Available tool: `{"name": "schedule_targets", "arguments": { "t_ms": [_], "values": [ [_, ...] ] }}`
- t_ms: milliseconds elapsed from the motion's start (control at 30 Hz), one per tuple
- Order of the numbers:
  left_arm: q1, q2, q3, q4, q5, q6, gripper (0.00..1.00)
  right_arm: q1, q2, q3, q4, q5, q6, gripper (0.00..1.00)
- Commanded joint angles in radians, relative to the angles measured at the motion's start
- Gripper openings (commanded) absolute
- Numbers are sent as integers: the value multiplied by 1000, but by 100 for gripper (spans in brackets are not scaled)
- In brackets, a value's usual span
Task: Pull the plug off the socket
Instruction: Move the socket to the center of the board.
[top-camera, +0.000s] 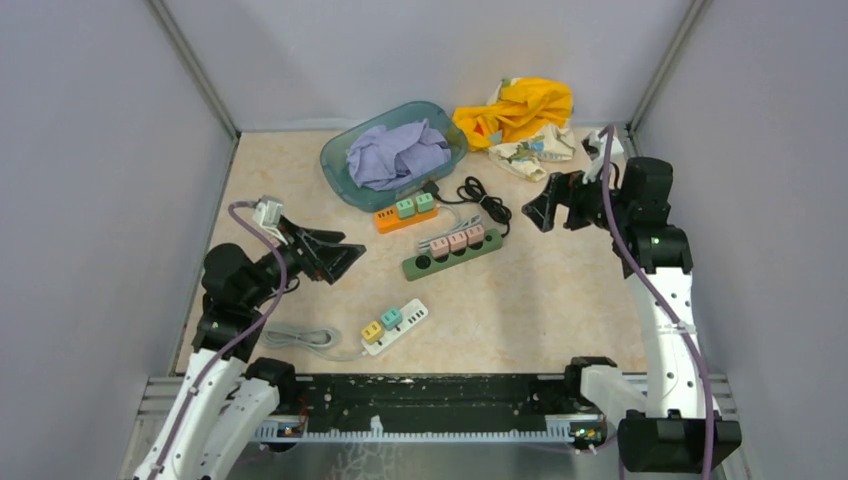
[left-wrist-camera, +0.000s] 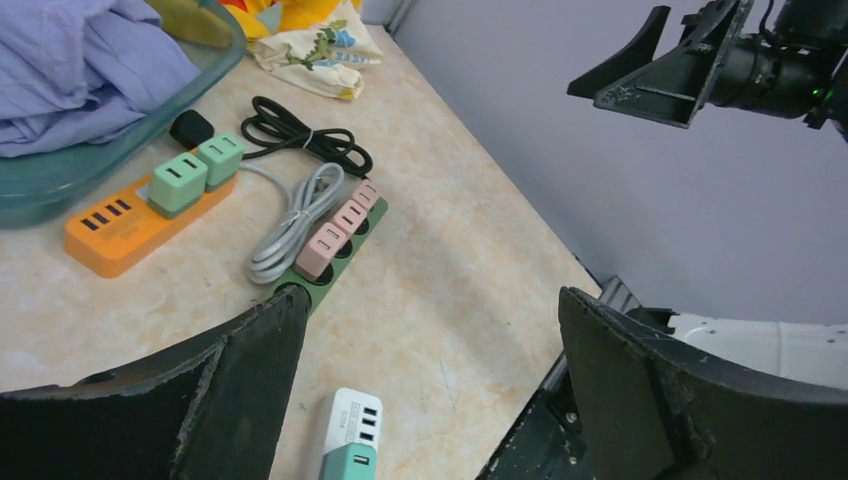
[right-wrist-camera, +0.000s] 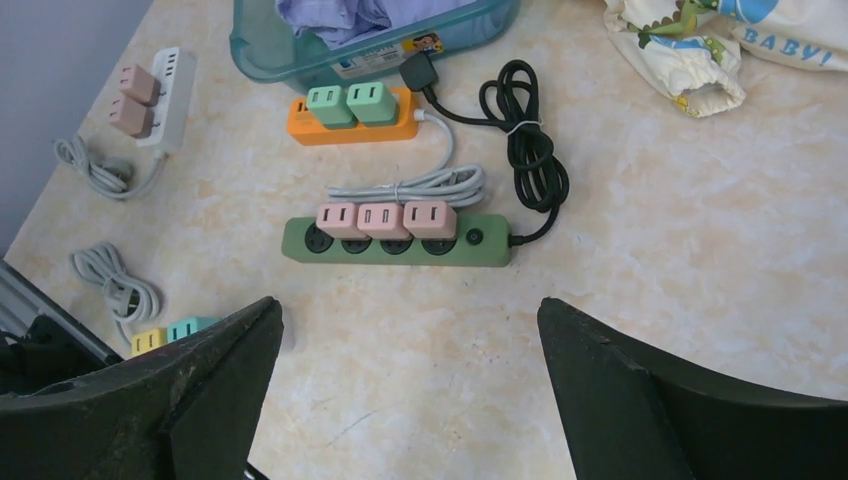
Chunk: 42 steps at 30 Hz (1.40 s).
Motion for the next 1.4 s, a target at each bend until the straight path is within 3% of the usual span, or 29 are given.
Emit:
{"name": "schedule_targets", "arguments": {
  "t_ms": [0,300,567,700,867,1100,1267,1367],
  "values": [
    [24,-9,-67,125,134,-98,100,-24,-38,-7,79,-54,32,99],
    [37,0,-222,287,171,-199,100,-35,-8,-68,124,-398,-173,99],
    [-3,12,-300,348,130,-226,97,-31,50,-127,91,-542,-443,99],
    [-224,76,-219,175,-152,-52,94,-31,56,-188,106,-588,-532,99],
    [-494,296,-35,-32,-510,150,89,-31,47,-259,127,-610,-571,99],
    [-547,495,162,-230,-533,341,82,-32,36,-281,86,-614,-623,99],
    [-669,466,181,-350,-609,264,83,-32,43,-281,72,-597,-645,99],
    [-777,453,173,-441,-727,187,88,-31,48,-276,53,-597,-664,99]
  ]
}}
